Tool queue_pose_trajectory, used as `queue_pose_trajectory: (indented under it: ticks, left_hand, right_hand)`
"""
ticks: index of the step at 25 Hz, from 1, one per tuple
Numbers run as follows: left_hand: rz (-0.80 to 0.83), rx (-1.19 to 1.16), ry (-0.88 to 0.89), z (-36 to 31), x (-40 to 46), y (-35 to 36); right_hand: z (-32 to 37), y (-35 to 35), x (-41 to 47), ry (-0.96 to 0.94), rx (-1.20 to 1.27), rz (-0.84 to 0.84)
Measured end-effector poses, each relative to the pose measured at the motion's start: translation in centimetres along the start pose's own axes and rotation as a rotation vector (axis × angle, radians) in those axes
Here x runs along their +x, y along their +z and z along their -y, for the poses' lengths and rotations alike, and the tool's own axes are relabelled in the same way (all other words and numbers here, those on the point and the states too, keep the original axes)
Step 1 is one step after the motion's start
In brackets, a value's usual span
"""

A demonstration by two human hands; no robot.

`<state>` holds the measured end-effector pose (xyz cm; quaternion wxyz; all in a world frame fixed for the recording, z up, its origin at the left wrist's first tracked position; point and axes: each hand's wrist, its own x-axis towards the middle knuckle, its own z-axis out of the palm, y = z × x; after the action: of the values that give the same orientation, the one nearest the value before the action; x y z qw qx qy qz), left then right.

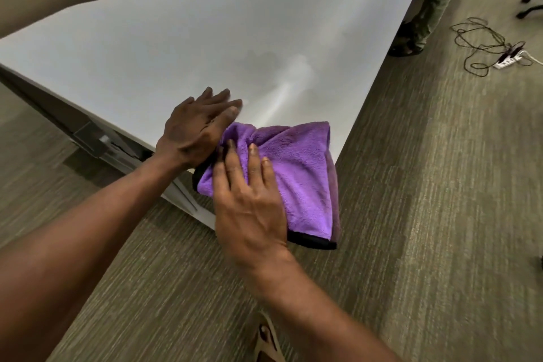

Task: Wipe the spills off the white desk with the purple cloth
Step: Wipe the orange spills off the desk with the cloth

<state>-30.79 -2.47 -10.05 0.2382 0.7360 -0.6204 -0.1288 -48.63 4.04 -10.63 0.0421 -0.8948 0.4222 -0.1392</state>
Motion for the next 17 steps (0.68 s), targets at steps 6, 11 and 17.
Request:
queue_pose_trajectory:
  ticks: [6, 11, 17]
  left_hand:
    - [-0.009, 0.006, 0.015, 0.8, -0.2, 0.0]
    - [-0.029, -0.03, -0.013, 0.3, 0.5, 0.2]
    - [0.0, -0.071, 0.002, 0.1, 0.3, -0.5]
  right_hand:
    - [-5.7, -1.1, -4.7, -0.279, -0.058, -0.035]
    - [-0.7, 0.5, -0.4, -0.029, -0.074, -0.086]
    - [-2.2, -0.9, -0.8, -0.16, 0.017, -0.088]
